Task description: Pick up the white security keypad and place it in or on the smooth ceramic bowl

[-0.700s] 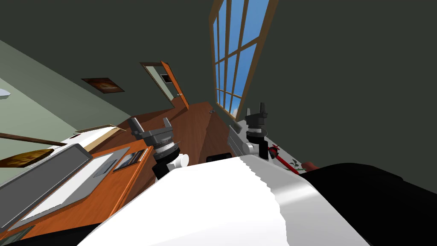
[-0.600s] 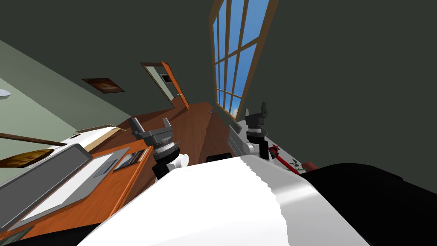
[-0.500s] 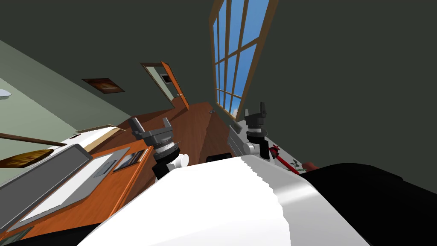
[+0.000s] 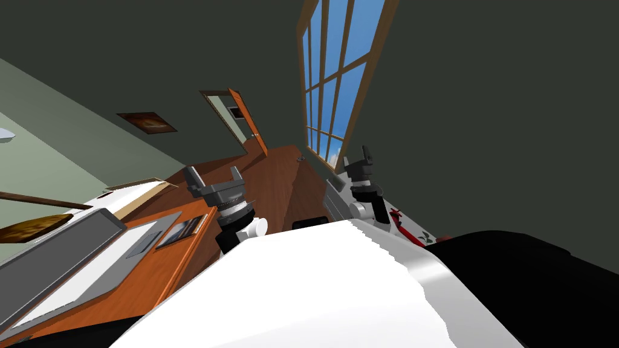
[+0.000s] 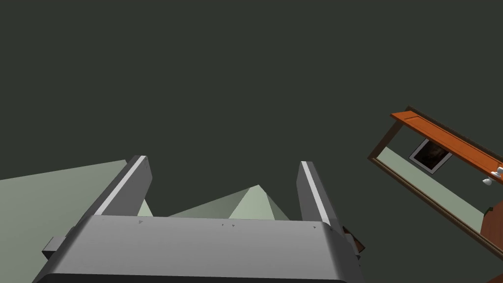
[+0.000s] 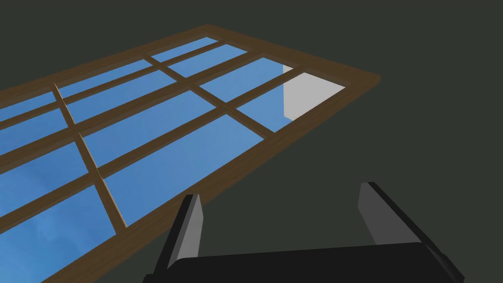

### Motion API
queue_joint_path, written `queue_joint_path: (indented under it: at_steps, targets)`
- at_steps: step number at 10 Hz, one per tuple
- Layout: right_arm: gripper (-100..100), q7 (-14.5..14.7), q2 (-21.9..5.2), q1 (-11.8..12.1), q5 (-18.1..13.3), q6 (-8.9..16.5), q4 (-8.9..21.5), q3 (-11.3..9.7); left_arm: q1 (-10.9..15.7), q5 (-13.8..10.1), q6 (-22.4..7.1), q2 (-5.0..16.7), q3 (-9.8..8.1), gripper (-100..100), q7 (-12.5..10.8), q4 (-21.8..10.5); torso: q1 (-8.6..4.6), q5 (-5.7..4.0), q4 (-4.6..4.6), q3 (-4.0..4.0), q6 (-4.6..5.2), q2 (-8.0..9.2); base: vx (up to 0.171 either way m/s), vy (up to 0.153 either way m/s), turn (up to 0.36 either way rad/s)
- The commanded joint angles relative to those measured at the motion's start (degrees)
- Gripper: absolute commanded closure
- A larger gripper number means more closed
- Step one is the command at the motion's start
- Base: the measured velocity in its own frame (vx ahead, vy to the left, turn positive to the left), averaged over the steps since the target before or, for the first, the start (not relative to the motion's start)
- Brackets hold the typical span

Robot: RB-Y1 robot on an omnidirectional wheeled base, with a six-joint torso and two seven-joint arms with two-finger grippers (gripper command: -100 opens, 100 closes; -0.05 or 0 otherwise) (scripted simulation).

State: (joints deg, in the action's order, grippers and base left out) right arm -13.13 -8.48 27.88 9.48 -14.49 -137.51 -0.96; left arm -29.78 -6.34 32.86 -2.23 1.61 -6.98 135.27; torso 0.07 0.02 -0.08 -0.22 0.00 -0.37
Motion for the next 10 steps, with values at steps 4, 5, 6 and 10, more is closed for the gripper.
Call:
queue_joint_path:
  at_steps: [4, 5, 6, 10]
  targets:
    - [-100, -4.3, -3.4, 0.5, 2.3, 6.7, -0.5, 1.4, 0.0, 0.0, 0.0, 0.0, 0.0, 0, 0.0, 0.0, -0.02, 0.0, 0.03, 0.09, 0.0, 0.16, 0.061, 0.016, -0.003]
    - [-100, -5.9, -4.5, 0.7, 3.2, 8.1, -0.7, 2.0, 0.0, 0.0, 0.0, 0.0, 0.0, 0, 0.0, 0.0, -0.04, -0.01, 0.03, 0.08, 0.0, 0.13, 0.104, 0.02, -0.011]
    - [-100, -5.9, -4.5, 0.7, 3.2, 9.6, -0.7, 2.0, 0.0, 0.0, 0.0, 0.0, 0.0, 0, 0.0, 0.0, -0.02, -0.01, 0.01, 0.01, 0.0, 0.02, 0.078, 0.02, -0.005]
    - [-100, -9.4, -6.4, 1.3, 5.4, 15.7, -1.1, 3.3, 0.0, 0.0, 0.0, 0.0, 0.0, 0, 0.0, 0.0, 0.01, 0.0, 0.02, 0.05, 0.0, 0.09, 0.073, 0.018, -0.009]
